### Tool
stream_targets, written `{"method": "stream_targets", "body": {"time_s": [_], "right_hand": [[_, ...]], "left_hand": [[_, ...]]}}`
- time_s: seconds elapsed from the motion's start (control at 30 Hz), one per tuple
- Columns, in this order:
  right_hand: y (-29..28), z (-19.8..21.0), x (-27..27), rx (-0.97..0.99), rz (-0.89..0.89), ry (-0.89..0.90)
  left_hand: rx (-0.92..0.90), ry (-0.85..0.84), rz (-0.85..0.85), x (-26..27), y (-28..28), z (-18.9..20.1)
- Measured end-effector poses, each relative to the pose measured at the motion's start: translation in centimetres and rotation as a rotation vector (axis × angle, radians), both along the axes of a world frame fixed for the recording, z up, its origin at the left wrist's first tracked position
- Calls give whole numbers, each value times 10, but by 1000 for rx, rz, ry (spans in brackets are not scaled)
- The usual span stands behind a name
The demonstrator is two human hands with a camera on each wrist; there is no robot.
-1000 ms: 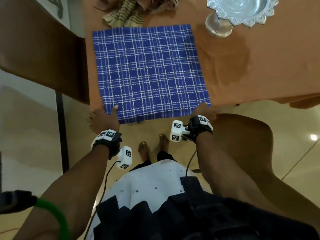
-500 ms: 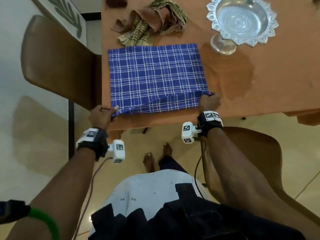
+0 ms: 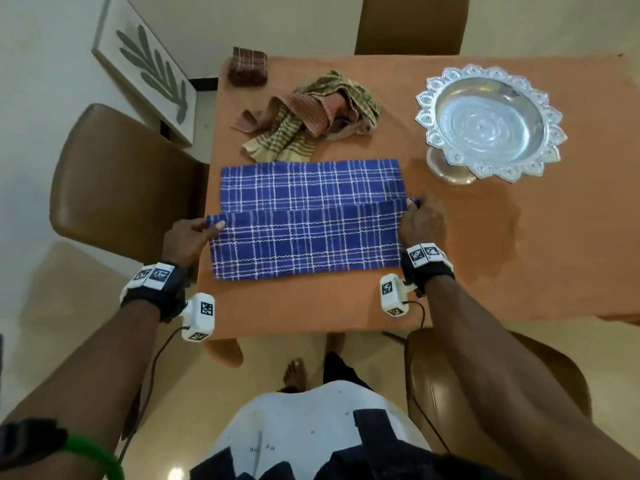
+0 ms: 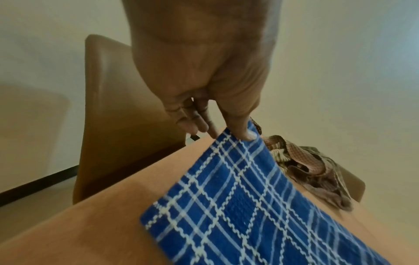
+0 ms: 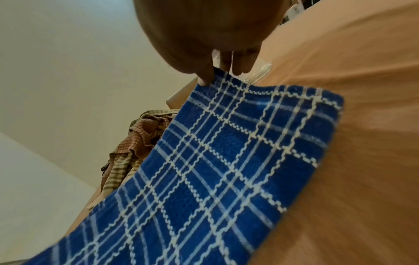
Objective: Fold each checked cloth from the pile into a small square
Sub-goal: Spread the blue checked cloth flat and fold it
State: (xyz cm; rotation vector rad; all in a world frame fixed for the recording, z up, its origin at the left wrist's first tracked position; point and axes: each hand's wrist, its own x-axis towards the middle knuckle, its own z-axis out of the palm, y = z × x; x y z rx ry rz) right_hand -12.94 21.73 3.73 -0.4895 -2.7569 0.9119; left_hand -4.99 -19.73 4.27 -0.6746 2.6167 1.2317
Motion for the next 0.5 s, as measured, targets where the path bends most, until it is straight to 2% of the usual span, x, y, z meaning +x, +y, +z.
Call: {"method": "stream_targets", "body": {"time_s": [0.13,0.3,0.4,0.5], "right_hand": [[-2,-4,-56,-100,17,-123],[-1,-17,-103,-32,144,-242],[0,-32,-130,-50,128,-183],[0,-40,-147,-51,120,-248]], "left_hand": [[19,75,120,-37,-2,-1],[171,74,227,-76,-13,-16],[144,94,243,-97,-18,-20],[137,119,252,-120,-23,-28]]}}
